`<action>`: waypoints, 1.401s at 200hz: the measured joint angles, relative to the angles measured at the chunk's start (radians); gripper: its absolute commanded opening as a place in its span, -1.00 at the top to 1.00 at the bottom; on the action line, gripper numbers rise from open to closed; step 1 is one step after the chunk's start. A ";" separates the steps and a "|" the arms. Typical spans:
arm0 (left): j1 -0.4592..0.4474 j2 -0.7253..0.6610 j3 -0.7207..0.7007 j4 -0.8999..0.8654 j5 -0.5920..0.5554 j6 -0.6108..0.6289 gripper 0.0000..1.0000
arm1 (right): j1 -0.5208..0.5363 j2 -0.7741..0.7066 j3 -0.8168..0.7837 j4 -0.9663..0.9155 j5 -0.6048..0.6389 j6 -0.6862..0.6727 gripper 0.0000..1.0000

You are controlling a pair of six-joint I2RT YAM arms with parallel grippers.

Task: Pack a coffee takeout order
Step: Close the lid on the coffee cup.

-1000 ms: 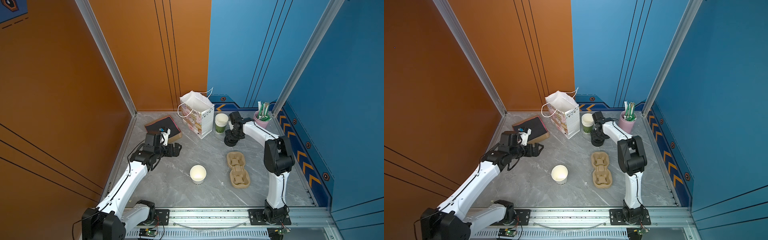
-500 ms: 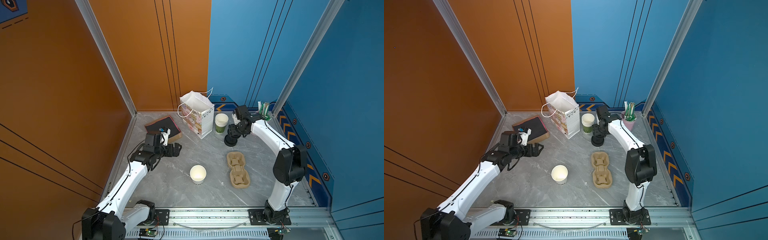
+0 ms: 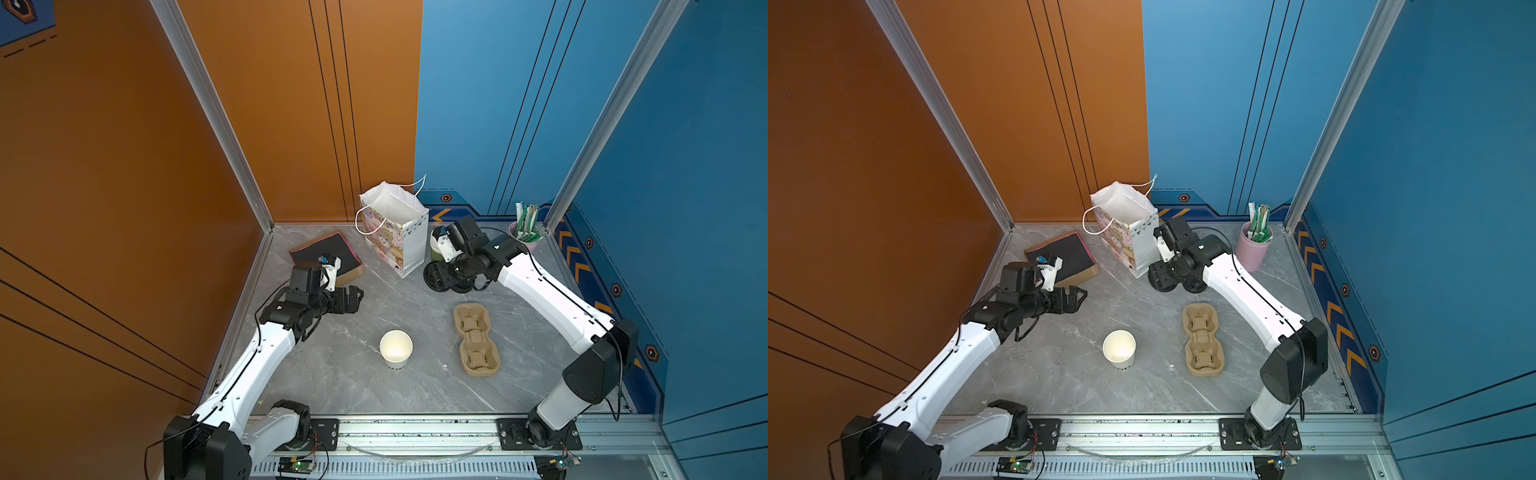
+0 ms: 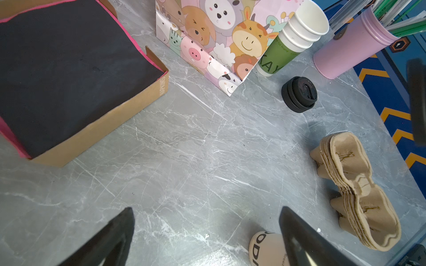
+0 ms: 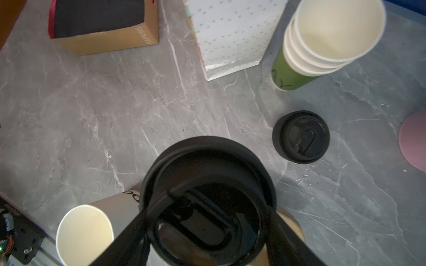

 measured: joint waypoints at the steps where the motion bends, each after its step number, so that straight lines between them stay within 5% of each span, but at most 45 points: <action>1: 0.000 0.000 0.000 0.000 0.000 0.000 -0.96 | 0.003 0.000 0.000 -0.002 -0.001 -0.001 -0.45; 48: 0.000 -0.003 0.000 0.000 0.000 0.000 -0.96 | 0.209 0.000 0.004 -0.074 -0.033 -0.005 -0.45; 103: 0.000 -0.009 -0.002 0.000 -0.001 0.000 -0.96 | 0.320 0.031 0.004 -0.113 -0.033 -0.005 -0.45; 280: 0.000 -0.010 -0.003 0.000 -0.001 0.000 -0.96 | 0.432 0.194 0.037 -0.147 0.021 -0.014 -0.46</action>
